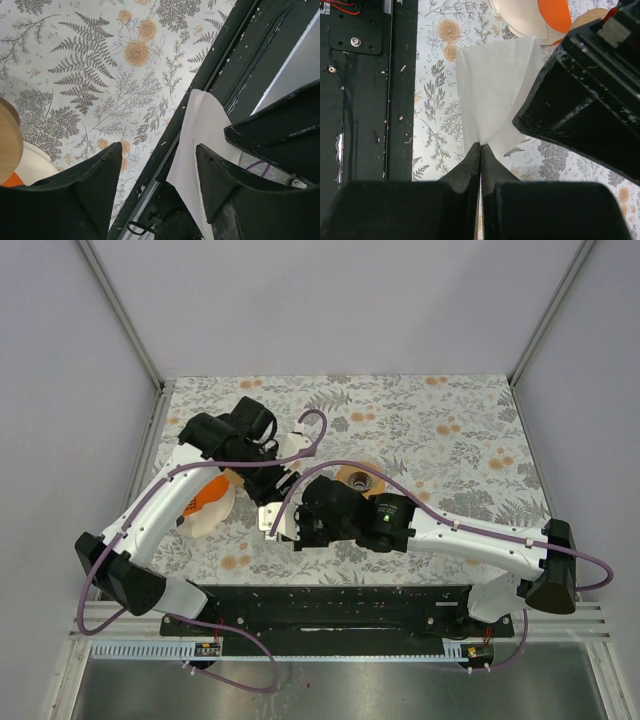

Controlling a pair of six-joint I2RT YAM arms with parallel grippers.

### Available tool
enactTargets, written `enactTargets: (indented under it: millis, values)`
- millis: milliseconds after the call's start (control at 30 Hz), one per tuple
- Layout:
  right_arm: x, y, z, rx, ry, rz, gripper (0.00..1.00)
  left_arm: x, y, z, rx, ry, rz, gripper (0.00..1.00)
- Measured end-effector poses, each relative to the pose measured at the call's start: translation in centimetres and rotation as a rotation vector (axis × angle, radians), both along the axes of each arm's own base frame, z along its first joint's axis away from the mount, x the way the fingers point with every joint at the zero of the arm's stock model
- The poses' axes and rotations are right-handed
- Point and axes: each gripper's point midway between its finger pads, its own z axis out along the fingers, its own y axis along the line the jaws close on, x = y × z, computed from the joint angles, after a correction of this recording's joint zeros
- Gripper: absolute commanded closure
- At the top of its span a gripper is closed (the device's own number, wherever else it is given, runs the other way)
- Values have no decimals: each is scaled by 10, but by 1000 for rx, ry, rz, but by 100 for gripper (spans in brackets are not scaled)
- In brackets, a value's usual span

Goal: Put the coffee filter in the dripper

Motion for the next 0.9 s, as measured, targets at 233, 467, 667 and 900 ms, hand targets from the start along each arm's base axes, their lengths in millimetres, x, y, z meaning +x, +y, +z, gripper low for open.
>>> enactTargets:
  millis: [233, 467, 667, 900]
  values:
    - [8, -2, 1, -5, -34, -34, 100, -5, -9, -4, -28, 23, -77, 62]
    - [21, -7, 5, 3, -95, -88, 100, -4, -19, 1, -80, 17, -142, 100]
    - [30, -13, 12, 33, -138, -136, 41, 4, -23, 18, -103, -34, -131, 100]
    - [38, -23, 32, 134, -149, -246, 0, 38, -10, 41, -15, -184, 20, 100]
